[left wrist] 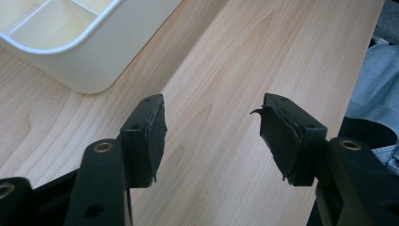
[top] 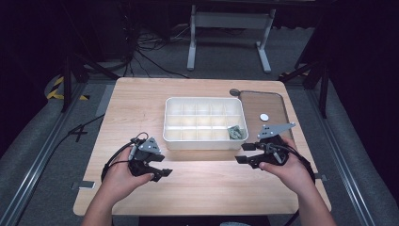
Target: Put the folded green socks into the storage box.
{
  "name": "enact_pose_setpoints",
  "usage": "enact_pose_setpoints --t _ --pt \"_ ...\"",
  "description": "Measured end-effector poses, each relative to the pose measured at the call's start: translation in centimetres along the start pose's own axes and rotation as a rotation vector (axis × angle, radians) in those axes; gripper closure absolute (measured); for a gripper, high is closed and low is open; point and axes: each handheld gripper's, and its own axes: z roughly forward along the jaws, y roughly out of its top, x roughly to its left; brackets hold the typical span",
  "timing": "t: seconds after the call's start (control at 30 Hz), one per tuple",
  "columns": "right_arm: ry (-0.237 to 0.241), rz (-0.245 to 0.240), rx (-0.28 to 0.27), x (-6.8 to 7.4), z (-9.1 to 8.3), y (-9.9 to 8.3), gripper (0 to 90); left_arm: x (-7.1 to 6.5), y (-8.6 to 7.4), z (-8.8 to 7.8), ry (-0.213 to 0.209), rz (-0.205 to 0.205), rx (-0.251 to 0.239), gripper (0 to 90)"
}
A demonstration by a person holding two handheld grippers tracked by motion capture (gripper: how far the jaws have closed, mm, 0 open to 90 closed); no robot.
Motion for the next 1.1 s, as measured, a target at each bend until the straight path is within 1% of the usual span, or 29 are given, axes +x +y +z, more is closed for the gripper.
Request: enact_pose_setpoints --t 0.03,0.07,0.1,0.13,0.17,0.23,0.27,0.33,0.37,0.4,0.43,0.5,0.53,0.57,0.63,0.73,0.8,0.83,0.87,0.9,1.0,1.07,1.1 --pt "-0.008 -0.021 0.021 0.1 0.3 -0.5 41.1 0.0 0.0 0.0 -0.001 -0.003 0.000 41.7" --pt "-0.003 -0.032 0.031 0.1 0.4 -0.9 40.1 0.1 0.0 0.0 0.002 -0.008 0.001 41.4" --pt "0.015 -0.040 0.033 0.1 0.7 -1.5 38.1 0.1 -0.1 0.0 0.003 -0.015 0.000 41.1" --pt "0.031 -0.043 0.036 0.1 0.9 -1.9 38.0 0.2 -0.1 0.0 -0.003 -0.029 -0.010 40.4" --pt "0.043 -0.047 0.041 0.1 1.1 -2.3 37.3 0.3 -0.2 0.1 -0.003 -0.031 -0.015 40.5" --pt "0.052 -0.081 0.052 0.0 1.6 -2.9 36.5 0.3 -0.3 0.2 -0.010 -0.044 -0.025 39.4" --pt "0.050 -0.083 0.059 -0.1 1.8 -3.2 36.0 0.4 -0.4 0.2 -0.006 -0.039 -0.019 39.0" --pt "0.049 -0.108 0.066 -0.3 2.4 -3.9 35.7 0.5 -0.4 0.1 0.002 -0.027 -0.007 38.5" --pt "0.049 -0.110 0.075 -0.3 2.8 -4.2 35.7 0.5 -0.4 0.1 0.002 -0.027 -0.007 38.4" --pt "0.049 -0.110 0.075 -0.3 2.8 -4.2 35.7 0.6 -0.4 0.1 0.004 -0.028 -0.008 38.4" --pt "0.034 -0.111 0.086 -0.3 3.5 -4.8 35.9 0.6 -0.5 0.1 0.001 -0.034 -0.006 38.3" --pt "0.030 -0.111 0.081 -0.3 3.7 -5.0 35.9 0.6 -0.6 0.2 0.004 -0.035 -0.009 37.8" --pt "0.019 -0.108 0.078 -0.1 4.6 -5.5 36.3 0.7 -0.6 0.2 0.002 -0.029 -0.002 37.6" --pt "0.019 -0.108 0.078 -0.1 4.6 -5.5 36.3 0.8 -0.7 0.2 -0.003 -0.036 0.004 37.6" --pt "0.003 -0.122 0.088 0.2 5.7 -5.8 36.7 0.9 -0.7 0.3 0.000 -0.040 0.004 37.4" --pt "0.004 -0.129 0.088 0.5 6.6 -6.2 37.0 1.0 -0.8 0.4 -0.001 -0.037 0.016 36.9" --pt "-0.002 -0.124 0.101 0.6 7.0 -6.4 37.0 1.0 -0.9 0.5 -0.007 -0.041 0.026 36.6" --pt "-0.009 -0.129 0.108 0.7 7.2 -6.5 37.0 1.1 -0.9 0.6 -0.003 -0.033 0.033 36.5" --pt "-0.008 -0.126 0.099 0.9 7.4 -6.6 37.0 1.1 -0.9 0.7 -0.001 -0.033 0.042 35.8" --pt "-0.008 -0.126 0.099 1.1 7.6 -6.7 36.9 1.1 -1.0 0.8 -0.002 -0.028 0.046 35.5" --pt "-0.016 -0.133 0.092 1.6 7.8 -6.7 36.9 1.1 -1.1 1.1 -0.007 -0.029 0.070 35.5" --pt "-0.021 -0.139 0.083 1.8 8.0 -6.8 36.5 1.1 -1.1 1.2 -0.012 -0.024 0.091 35.5" --pt "-0.015 -0.139 0.082 1.8 8.1 -6.9 36.5 1.1 -1.1 1.3 -0.013 -0.024 0.097 35.5"
